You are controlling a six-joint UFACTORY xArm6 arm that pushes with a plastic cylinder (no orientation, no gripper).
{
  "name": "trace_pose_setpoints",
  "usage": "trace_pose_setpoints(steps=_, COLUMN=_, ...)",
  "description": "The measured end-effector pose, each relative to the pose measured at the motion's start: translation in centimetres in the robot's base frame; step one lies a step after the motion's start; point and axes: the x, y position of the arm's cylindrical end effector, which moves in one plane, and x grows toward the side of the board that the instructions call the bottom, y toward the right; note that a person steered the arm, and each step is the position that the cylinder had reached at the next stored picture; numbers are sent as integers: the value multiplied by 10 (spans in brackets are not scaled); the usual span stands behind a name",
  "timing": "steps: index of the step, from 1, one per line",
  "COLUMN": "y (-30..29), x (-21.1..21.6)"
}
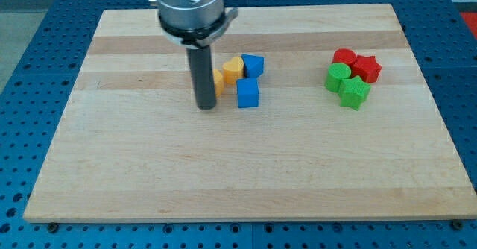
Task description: Place the hexagon at the center of the board
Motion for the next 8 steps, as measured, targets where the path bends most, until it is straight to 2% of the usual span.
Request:
trace_pose_setpoints(steps=1, y=-25, x=4)
trace_pose_setpoints(steps=2, y=-14, x=-41)
trace_pose_setpoints(steps=6, y=28, x=-51)
trace_pose_setpoints(steps=7, y=23, x=-27)
trace_pose_setpoints(steps=8, y=18, x=48)
